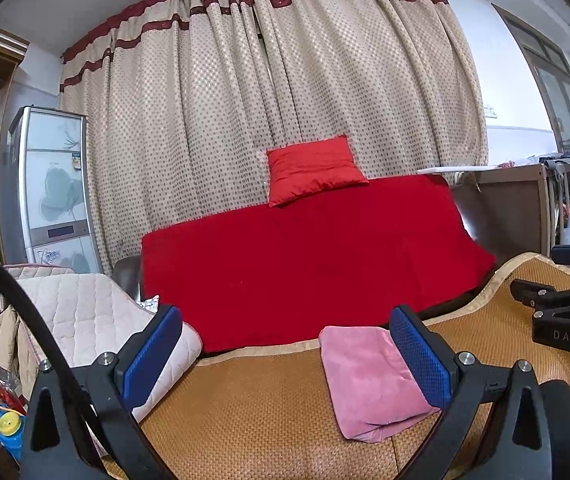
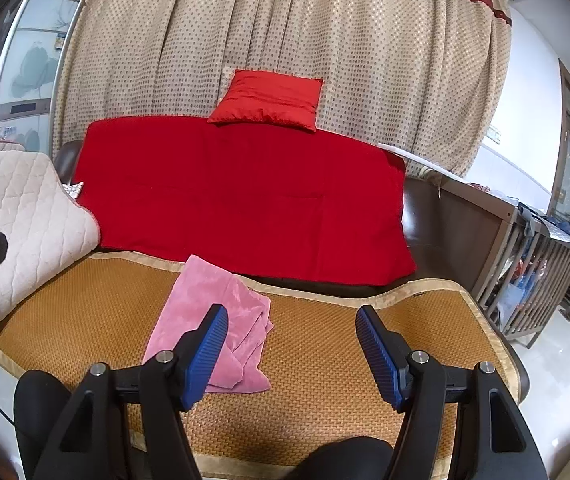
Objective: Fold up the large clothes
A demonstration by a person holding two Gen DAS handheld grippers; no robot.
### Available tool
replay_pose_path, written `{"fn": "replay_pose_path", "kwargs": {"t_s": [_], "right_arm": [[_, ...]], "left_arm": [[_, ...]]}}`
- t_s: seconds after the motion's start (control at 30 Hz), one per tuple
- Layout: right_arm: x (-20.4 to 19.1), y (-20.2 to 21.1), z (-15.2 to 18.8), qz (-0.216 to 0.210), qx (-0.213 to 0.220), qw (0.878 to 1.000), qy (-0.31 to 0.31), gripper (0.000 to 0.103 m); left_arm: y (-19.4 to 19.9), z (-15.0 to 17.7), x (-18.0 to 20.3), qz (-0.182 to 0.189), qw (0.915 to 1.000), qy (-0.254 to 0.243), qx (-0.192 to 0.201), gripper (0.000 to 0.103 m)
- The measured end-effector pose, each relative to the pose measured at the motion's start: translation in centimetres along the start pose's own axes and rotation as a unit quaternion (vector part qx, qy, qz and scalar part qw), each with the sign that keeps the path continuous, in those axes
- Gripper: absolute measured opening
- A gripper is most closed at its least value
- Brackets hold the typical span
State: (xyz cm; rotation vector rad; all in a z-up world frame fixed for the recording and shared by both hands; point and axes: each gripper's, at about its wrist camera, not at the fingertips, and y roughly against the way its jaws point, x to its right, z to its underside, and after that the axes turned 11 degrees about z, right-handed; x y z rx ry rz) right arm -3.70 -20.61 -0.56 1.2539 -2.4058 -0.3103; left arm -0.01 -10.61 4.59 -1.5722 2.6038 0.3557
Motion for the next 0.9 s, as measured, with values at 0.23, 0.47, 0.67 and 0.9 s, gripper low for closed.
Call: {"fn": "replay_pose_path", "kwargs": {"t_s": [0.23, 0.47, 0.67, 0.9], "right_arm": [[-0.2, -0.1, 0.1, -0.001, -0.001, 1.0, 0.0, 0.07], [-0.4, -0.2, 0.1, -0.002, -0.002, 1.0, 0.001, 0.07], [-0.7, -0.4, 0.1, -0.003, -0.005, 1.0, 0.002, 0.07], [-1.6, -1.8, 0.0, -0.012, -0.014, 1.0, 0.007, 0.07]], "left_arm": [[-0.1, 0.1, -0.4, 0.006, 0.9999, 0.01, -0.005, 0.103], [-0.2, 0.3, -0.6, 0.009, 0.9998, 0.016, -0.005, 0.103], [-0.4, 0.4, -0.6, 0.014, 0.9997, 0.016, -0.008, 0.103], [-2.0, 0.5, -0.7, 0.017, 0.9996, 0.017, -0.011, 0.103]]}}
